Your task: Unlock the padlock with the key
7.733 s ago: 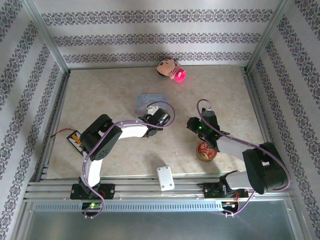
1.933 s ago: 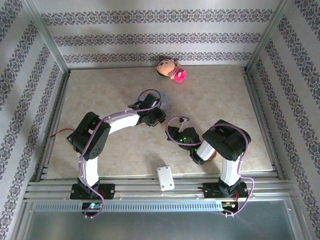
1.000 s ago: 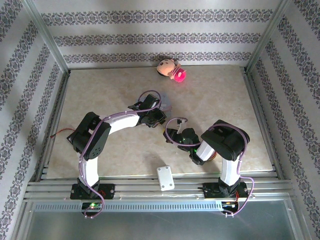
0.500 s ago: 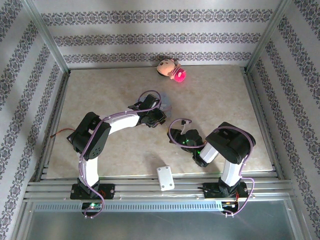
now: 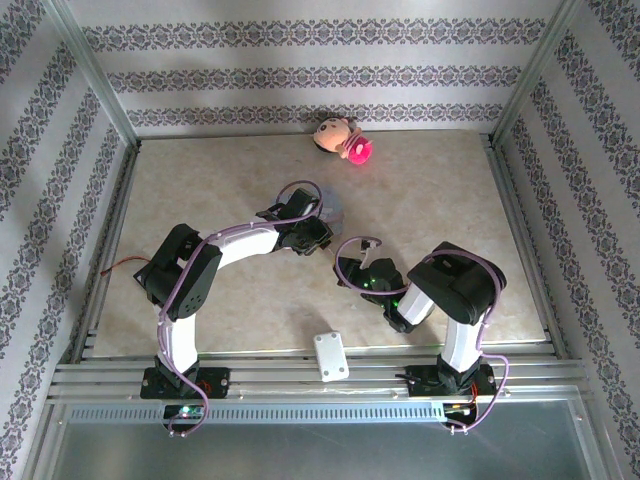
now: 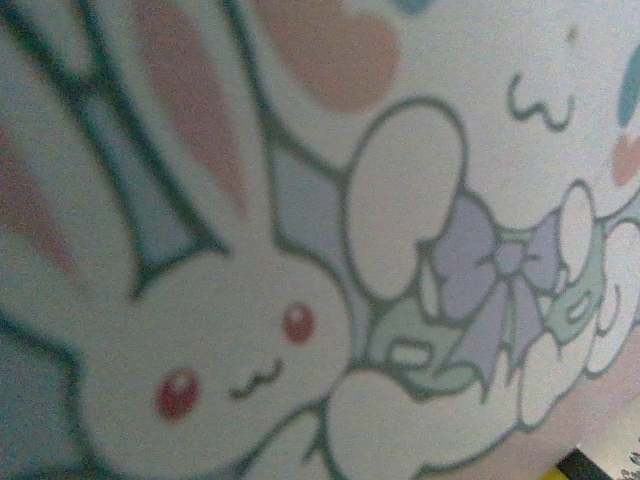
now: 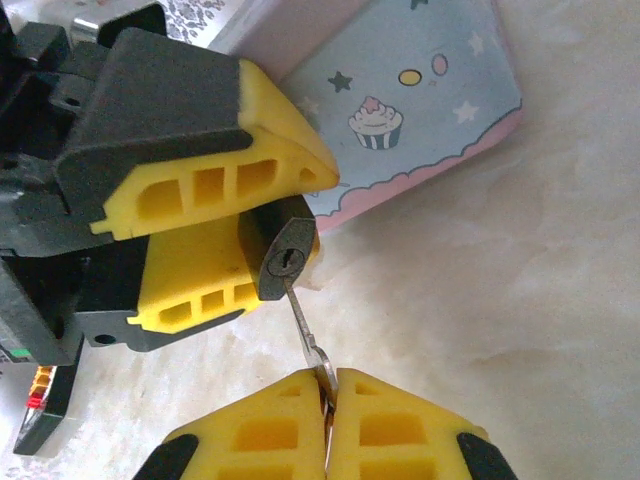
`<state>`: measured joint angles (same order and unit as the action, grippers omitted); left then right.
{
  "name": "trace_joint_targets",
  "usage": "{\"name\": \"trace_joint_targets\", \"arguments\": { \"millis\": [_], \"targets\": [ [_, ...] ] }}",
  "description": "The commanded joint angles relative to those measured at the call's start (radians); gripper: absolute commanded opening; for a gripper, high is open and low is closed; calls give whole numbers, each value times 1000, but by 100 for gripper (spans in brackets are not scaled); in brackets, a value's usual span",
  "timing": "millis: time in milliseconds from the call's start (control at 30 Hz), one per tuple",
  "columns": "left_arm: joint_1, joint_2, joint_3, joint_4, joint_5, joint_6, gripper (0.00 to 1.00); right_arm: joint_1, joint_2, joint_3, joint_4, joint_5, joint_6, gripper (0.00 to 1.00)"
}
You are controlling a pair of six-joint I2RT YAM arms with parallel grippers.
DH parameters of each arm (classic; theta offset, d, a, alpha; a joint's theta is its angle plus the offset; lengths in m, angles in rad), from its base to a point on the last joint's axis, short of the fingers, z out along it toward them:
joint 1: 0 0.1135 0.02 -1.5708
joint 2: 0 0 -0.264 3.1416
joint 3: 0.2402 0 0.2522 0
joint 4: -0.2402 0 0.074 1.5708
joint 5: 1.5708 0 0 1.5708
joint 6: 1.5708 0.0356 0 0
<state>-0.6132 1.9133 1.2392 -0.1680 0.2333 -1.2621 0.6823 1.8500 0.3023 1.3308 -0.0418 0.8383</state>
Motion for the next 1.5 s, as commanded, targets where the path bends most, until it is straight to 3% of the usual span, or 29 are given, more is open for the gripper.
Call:
{"name": "trace_joint_targets", "arguments": {
  "millis": [0, 1467],
  "targets": [
    [3, -46, 8, 38, 9, -11, 9, -14, 20, 18, 52, -4, 4, 0],
    [4, -20, 0, 54, 45, -23, 9, -24, 12, 80, 51, -44, -13, 0]
  ]
}}
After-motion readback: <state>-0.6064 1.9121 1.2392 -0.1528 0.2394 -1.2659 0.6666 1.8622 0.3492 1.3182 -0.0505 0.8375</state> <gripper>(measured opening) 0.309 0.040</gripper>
